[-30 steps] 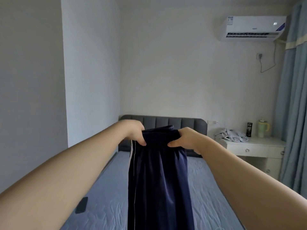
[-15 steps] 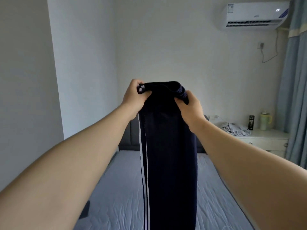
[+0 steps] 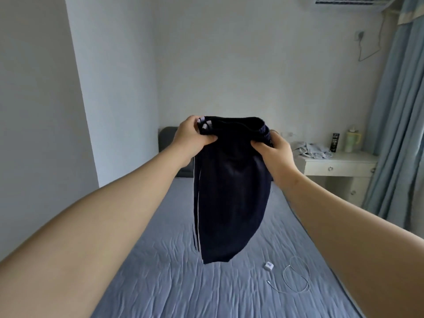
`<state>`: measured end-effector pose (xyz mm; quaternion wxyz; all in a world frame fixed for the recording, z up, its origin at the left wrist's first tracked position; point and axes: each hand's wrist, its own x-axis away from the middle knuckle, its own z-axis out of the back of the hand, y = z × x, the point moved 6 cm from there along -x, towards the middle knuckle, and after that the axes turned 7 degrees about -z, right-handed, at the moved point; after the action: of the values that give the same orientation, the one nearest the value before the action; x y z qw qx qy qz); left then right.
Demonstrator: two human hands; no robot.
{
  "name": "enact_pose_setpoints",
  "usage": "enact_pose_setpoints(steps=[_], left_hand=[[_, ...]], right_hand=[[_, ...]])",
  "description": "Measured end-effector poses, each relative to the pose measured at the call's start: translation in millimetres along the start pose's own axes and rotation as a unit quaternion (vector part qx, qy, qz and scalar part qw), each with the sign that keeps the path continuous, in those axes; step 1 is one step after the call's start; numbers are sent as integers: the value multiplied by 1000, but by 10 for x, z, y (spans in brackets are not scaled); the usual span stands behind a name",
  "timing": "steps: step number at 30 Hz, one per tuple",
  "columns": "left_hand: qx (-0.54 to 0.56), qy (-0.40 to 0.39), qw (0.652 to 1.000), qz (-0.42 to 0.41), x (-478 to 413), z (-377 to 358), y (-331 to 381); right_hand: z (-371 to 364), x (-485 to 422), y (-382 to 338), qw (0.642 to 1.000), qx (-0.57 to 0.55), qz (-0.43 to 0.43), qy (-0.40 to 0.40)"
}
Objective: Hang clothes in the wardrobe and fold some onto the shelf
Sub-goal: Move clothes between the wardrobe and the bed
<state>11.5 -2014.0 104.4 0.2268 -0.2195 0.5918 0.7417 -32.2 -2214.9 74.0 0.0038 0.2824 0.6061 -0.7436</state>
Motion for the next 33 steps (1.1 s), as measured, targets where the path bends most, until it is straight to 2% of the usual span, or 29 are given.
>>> enact_pose_setpoints(steps=[3, 6, 10, 12, 15, 21, 25, 28, 33], left_hand=[[7, -36, 996, 79, 526, -89, -433], [13, -63, 988, 143, 1122, -185, -750], [-13, -69, 975, 212, 1988, -249, -1107], [-45, -93, 962, 254, 2477, -301, -1252], [-31, -124, 949, 289, 3125, -409, -1399], [-51, -160, 925, 342, 4170, -541, -1591], [-94, -155, 906, 382, 4690, -533, -1753], [-128, -163, 882, 422, 5079, -517, -1878], [-114, -207, 842, 486, 5902, -468, -2021]], right_hand=[[10, 389, 498, 997, 25, -77, -8], [1, 876, 935, 984, 10, -171, -54], [55, 1631, 1462, 959, -18, -264, -100], [146, 2047, 1689, 944, -13, -309, -119], [250, 2599, 1967, 917, -11, -372, -143], [402, 3468, 2368, 869, -2, -464, -170], [424, 3958, 2547, 828, 27, -522, -204], [412, 4306, 2696, 800, 53, -553, -227], [472, 5043, 3019, 746, 103, -611, -243]])
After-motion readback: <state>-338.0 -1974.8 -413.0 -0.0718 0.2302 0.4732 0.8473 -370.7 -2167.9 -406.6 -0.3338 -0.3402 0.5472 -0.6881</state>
